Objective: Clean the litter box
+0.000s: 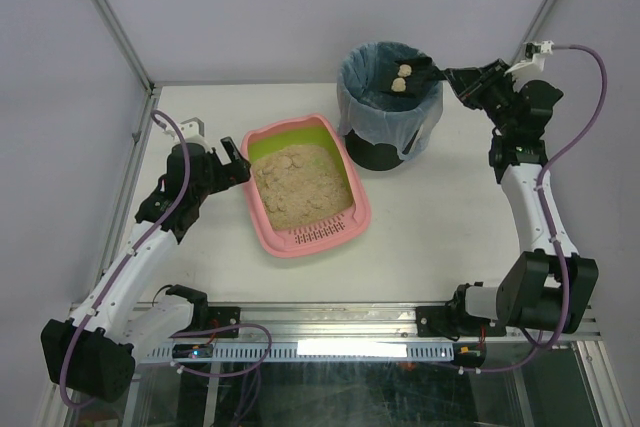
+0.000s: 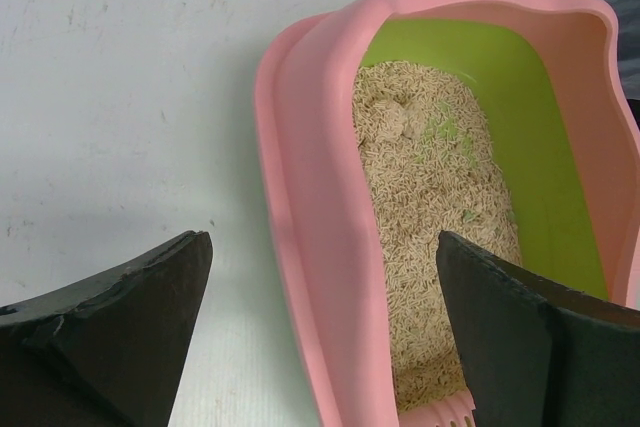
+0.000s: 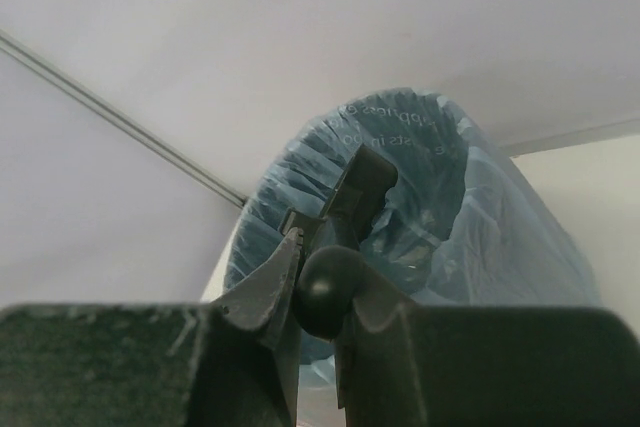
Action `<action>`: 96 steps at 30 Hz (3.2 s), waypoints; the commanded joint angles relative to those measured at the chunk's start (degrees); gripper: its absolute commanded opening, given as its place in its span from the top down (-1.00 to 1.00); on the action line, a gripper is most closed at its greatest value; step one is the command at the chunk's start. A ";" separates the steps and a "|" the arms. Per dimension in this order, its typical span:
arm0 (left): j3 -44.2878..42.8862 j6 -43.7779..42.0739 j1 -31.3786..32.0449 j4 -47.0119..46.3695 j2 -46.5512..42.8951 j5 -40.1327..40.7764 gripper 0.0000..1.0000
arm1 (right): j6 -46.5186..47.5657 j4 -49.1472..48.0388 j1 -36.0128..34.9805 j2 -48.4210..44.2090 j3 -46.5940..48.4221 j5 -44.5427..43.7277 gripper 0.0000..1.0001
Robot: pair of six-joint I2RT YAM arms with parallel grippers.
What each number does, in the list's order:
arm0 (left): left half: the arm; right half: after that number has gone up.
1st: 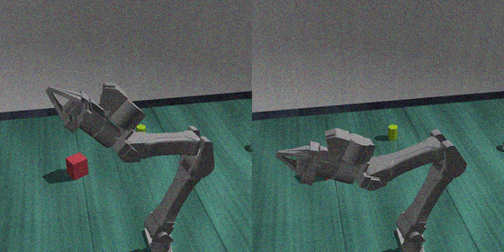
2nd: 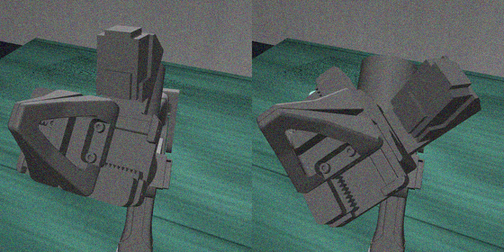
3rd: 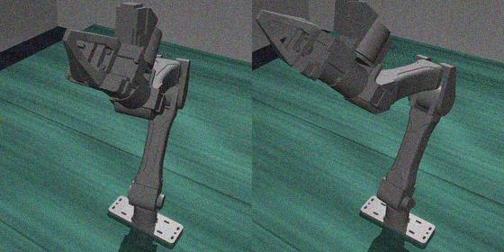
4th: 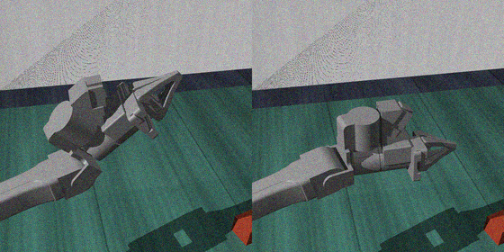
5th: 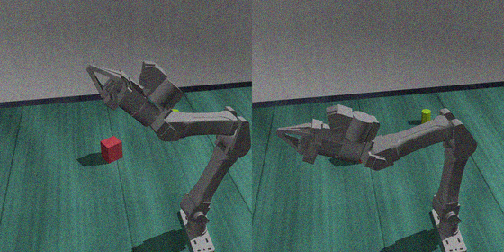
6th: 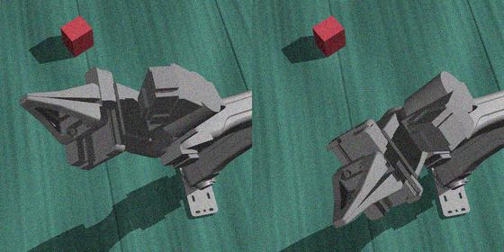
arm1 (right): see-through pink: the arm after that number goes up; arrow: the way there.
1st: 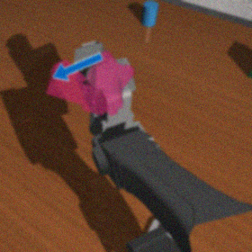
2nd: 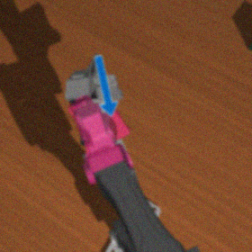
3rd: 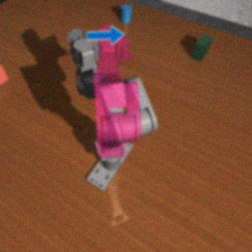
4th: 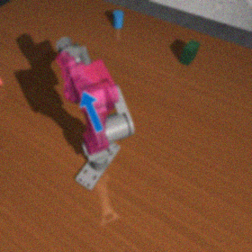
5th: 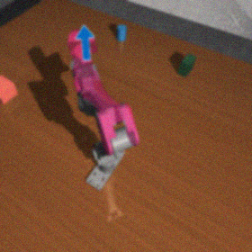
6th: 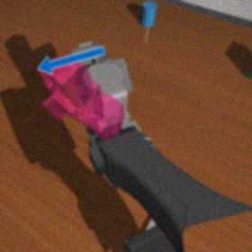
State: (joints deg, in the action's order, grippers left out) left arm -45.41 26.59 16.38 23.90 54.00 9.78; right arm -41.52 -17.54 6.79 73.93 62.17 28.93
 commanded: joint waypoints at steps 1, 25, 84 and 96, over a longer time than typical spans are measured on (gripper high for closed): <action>-0.61 0.31 -0.73 -3.42 -0.36 -2.38 -0.98 | 9.18 -2.13 0.06 -0.50 4.84 3.54 1.00; -0.60 0.22 -1.17 -3.53 0.66 -4.00 -0.98 | 58.44 22.30 -20.00 2.14 23.10 -16.80 1.00; -1.14 -12.90 2.43 -35.69 -4.89 -18.23 -0.66 | 35.41 47.35 -49.77 11.77 34.55 -19.93 1.00; -4.28 -32.01 11.88 -41.23 2.51 -35.88 -0.62 | 33.70 49.59 -49.77 11.21 36.52 -17.06 1.00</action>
State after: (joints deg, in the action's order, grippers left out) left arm -47.46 4.43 25.74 -14.17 54.11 -17.74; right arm -6.57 33.32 -42.96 88.47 95.24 10.24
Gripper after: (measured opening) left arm 0.819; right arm 0.161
